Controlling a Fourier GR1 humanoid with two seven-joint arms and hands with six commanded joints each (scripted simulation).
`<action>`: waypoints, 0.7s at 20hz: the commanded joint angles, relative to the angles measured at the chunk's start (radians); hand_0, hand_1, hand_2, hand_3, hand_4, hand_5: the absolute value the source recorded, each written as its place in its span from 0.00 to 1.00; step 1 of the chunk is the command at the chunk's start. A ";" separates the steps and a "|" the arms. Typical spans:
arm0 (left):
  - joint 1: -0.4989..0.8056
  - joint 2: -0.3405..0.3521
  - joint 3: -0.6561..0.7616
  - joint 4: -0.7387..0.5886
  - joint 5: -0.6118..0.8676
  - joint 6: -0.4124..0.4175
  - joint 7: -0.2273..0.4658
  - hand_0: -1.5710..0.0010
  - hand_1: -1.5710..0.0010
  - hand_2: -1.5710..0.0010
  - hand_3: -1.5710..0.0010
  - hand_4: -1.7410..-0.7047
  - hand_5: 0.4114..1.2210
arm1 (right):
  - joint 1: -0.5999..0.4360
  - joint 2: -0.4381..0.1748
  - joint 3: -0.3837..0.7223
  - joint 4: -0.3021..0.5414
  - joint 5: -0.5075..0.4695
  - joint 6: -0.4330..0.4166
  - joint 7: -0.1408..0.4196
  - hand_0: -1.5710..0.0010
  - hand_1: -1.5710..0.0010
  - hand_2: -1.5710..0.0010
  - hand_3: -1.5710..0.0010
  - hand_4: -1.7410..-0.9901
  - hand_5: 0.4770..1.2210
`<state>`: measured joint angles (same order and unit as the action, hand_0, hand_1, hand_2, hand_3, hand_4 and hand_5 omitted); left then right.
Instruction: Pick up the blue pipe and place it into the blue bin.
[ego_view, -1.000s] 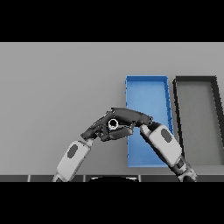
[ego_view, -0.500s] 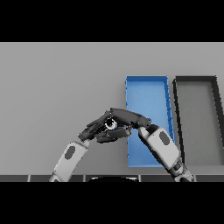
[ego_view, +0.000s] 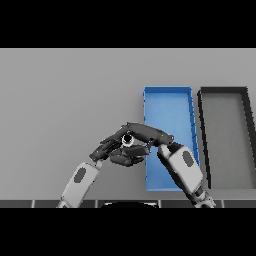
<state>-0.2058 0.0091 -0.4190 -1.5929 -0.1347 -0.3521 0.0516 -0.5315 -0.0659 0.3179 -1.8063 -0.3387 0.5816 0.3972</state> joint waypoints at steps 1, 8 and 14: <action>-0.006 0.000 0.004 0.012 -0.003 0.001 0.008 0.97 0.98 0.98 0.98 0.78 0.10 | 0.009 0.009 -0.008 -0.004 -0.043 -0.001 0.001 0.00 0.00 0.00 0.00 0.00 1.00; -0.003 0.001 -0.006 0.010 -0.007 0.004 0.024 0.99 0.99 1.00 1.00 0.80 0.05 | -0.188 -0.010 -0.137 -0.010 -0.357 -0.142 0.212 0.00 0.00 0.00 0.00 0.00 1.00; 0.002 0.004 -0.001 0.002 0.010 -0.008 0.075 1.00 1.00 1.00 1.00 0.81 0.03 | -0.462 -0.134 -0.325 0.145 -0.404 -0.253 0.108 0.00 0.00 0.00 0.00 0.00 1.00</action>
<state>-0.2036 0.0130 -0.4203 -1.5905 -0.1249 -0.3597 0.1260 -0.9950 -0.2015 -0.0078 -1.6603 -0.7408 0.3273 0.5037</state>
